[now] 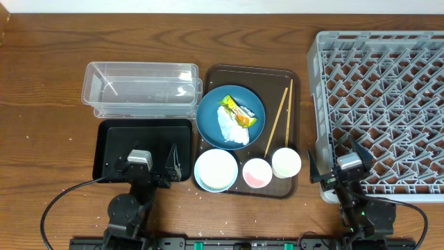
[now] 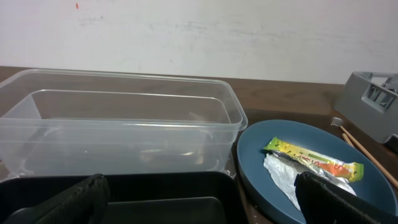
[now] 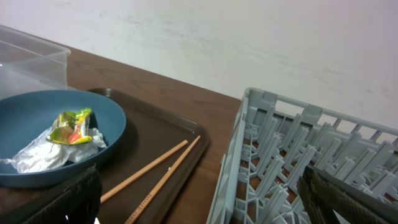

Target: Sort waste into correct bins and load items into the dishwasher rack

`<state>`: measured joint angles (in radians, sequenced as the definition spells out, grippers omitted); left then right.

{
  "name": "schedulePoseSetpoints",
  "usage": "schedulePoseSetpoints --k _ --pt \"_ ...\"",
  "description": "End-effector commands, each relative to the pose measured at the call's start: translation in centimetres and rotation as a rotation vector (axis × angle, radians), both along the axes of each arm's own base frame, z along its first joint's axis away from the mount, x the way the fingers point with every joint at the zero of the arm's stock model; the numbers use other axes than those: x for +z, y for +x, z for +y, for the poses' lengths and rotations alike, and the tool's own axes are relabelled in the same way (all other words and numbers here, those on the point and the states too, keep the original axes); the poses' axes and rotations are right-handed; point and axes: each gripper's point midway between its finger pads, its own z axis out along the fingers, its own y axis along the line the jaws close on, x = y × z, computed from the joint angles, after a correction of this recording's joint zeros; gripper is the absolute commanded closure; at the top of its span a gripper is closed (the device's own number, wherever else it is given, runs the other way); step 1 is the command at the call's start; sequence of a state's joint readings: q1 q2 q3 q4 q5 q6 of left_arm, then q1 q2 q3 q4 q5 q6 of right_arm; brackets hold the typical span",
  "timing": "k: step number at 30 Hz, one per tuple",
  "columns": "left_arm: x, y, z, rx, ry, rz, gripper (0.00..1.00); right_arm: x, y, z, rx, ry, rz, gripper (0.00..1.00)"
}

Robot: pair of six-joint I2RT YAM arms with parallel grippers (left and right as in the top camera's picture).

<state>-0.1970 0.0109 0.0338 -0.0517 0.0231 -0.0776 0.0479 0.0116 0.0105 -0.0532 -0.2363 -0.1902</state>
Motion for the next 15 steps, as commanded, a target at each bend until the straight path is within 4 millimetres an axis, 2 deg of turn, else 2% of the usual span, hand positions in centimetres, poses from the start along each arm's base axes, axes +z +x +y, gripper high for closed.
schedulePoseSetpoints --k 1,15 --pt "-1.72 0.05 0.25 0.013 0.011 0.039 0.02 -0.12 0.02 -0.11 -0.002 -0.005 -0.002 0.01" --pt "-1.72 0.05 0.25 0.013 0.011 0.039 0.02 -0.11 0.02 -0.11 -0.002 -0.005 -0.002 0.01"
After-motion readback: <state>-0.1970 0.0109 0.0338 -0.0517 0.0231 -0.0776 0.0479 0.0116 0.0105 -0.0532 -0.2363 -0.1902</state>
